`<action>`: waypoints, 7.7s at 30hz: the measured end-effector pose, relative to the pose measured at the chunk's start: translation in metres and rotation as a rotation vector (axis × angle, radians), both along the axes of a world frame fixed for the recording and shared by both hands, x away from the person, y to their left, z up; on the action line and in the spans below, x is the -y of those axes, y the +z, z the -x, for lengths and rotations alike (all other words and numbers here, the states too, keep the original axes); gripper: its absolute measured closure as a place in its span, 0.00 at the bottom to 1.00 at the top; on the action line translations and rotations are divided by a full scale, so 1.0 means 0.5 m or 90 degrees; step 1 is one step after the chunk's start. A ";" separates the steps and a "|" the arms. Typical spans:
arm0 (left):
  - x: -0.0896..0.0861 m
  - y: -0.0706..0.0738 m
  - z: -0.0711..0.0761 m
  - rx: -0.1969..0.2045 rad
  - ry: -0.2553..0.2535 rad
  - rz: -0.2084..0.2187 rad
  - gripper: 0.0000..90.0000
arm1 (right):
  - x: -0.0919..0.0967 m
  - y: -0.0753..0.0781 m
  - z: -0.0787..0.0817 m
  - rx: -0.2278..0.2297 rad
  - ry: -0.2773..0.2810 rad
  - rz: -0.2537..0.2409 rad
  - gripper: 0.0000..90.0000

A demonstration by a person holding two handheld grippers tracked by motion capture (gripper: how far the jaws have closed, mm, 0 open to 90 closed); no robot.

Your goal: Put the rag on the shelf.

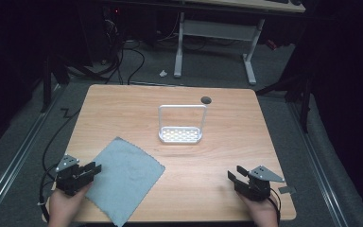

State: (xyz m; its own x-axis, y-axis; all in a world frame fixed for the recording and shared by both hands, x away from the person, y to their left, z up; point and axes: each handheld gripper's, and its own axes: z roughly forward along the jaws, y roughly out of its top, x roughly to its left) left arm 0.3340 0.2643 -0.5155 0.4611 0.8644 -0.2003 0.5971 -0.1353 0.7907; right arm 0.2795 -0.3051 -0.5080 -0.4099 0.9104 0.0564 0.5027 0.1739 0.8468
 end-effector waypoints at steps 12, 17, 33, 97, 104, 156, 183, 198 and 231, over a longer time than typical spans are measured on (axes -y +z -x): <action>0.027 -0.001 0.005 0.013 -0.035 -0.012 0.70 | -0.003 -0.006 -0.003 -0.009 0.020 0.007 0.58; 0.062 0.013 0.019 0.017 -0.130 -0.044 1.00 | -0.007 -0.008 -0.003 -0.014 0.028 0.007 0.58; 0.184 -0.011 0.049 -0.024 -0.245 -0.179 1.00 | -0.015 -0.006 -0.006 -0.009 0.047 0.006 0.58; 0.348 -0.022 0.097 -0.023 -0.396 -0.101 0.96 | -0.146 -0.036 -0.018 -0.096 0.208 0.109 1.00; 0.388 -0.024 0.097 -0.016 -0.420 -0.091 0.96 | -0.111 -0.037 -0.019 -0.094 0.164 0.103 1.00; 0.350 -0.036 -0.143 -0.022 -0.144 -0.046 0.85 | -0.060 -0.023 -0.004 -0.045 0.154 0.023 0.84; 0.351 -0.040 -0.143 -0.030 -0.159 -0.031 0.98 | -0.098 -0.038 -0.200 -0.118 0.009 0.064 0.75; 0.351 -0.040 -0.143 -0.031 -0.160 -0.030 0.98 | -0.120 -0.040 -0.189 -0.100 0.027 0.098 0.98; 0.300 0.058 -0.057 0.147 -0.162 0.052 0.99 | -0.128 0.051 -0.102 0.074 0.056 0.012 0.99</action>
State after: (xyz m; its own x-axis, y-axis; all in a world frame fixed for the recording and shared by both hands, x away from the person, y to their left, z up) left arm 0.3626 0.1141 -0.4865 0.7008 0.7015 -0.1295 0.3567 -0.1874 0.9152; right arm 0.3306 -0.2412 -0.4827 -0.4913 0.8709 -0.0133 0.3834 0.2300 0.8945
